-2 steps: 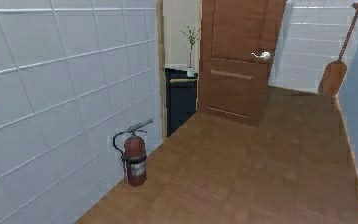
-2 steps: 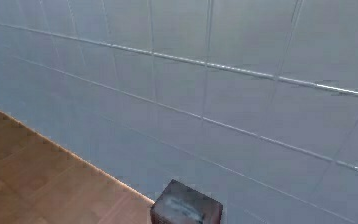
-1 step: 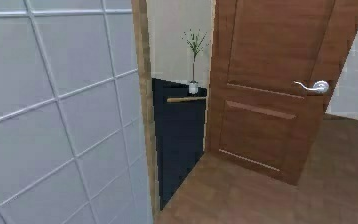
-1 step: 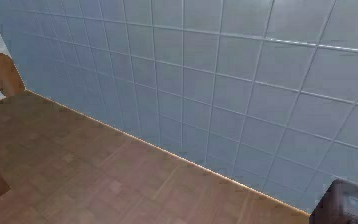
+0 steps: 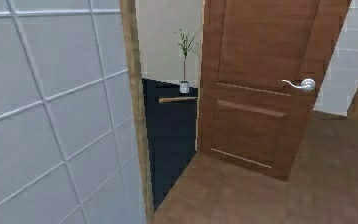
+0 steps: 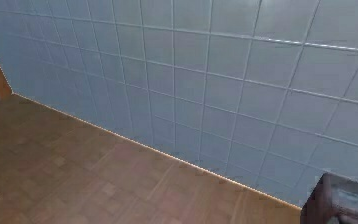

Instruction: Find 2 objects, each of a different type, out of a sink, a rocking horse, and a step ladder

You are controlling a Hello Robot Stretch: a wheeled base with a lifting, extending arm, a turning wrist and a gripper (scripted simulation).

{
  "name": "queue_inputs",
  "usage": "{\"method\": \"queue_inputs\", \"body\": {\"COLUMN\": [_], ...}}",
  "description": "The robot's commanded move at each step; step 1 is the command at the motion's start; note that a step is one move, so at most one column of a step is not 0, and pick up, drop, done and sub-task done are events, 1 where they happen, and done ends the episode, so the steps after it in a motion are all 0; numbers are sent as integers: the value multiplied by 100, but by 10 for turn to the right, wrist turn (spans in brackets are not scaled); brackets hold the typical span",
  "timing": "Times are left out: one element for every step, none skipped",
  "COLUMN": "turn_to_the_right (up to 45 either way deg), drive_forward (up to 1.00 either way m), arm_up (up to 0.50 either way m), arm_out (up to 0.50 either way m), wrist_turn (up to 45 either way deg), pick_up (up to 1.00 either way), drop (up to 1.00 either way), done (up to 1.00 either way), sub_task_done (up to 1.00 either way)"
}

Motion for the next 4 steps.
{"method": "queue_inputs", "body": {"turn_to_the_right": [90,0,0,-120], "drive_forward": [0,45,60,0], "arm_up": [0,0,0,0], "arm_out": [0,0,0,0], "wrist_turn": [0,0,0,0], "pick_up": [0,0,0,0], "drop": [0,0,0,0], "done": [0,0,0,0], "sub_task_done": [0,0,0,0]}}
